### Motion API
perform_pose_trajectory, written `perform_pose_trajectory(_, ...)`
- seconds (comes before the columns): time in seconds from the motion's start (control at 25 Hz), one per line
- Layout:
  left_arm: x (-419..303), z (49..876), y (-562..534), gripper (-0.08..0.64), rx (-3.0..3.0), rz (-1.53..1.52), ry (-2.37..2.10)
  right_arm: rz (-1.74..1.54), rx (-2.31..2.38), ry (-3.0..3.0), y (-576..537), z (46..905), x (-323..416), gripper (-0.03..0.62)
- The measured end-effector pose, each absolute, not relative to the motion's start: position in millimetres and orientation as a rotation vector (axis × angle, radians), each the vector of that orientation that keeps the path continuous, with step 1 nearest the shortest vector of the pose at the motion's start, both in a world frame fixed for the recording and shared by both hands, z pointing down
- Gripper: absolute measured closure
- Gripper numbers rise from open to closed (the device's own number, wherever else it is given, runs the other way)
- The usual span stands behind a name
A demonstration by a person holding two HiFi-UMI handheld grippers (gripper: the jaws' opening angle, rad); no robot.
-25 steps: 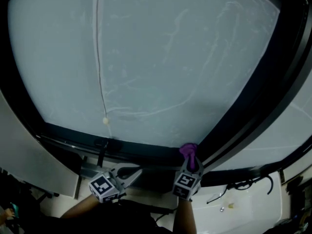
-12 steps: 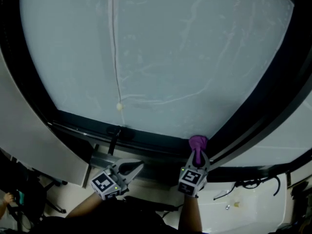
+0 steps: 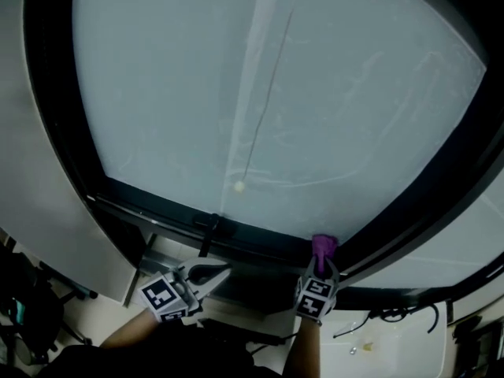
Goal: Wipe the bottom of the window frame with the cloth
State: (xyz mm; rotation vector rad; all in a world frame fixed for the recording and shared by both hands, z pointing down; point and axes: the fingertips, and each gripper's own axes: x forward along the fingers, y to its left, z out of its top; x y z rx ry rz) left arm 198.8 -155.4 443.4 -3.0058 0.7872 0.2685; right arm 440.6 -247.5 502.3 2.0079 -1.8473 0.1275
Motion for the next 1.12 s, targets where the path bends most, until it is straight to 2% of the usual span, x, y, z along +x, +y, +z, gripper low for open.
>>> perform_pose_trajectory(0.36,170.1,435.1,-143.5,0.558,-3.007,0.305,0.715,0.022,1.860,-1.875,-255.4,507.3,375.7,0.529)
perform_pose_trajectory(1.12,101.8,432.0,-149.0,0.558,-3.030,0.393,0.837,-0.012,1.718,-1.880,-258.5,509.2,306.4,0.529)
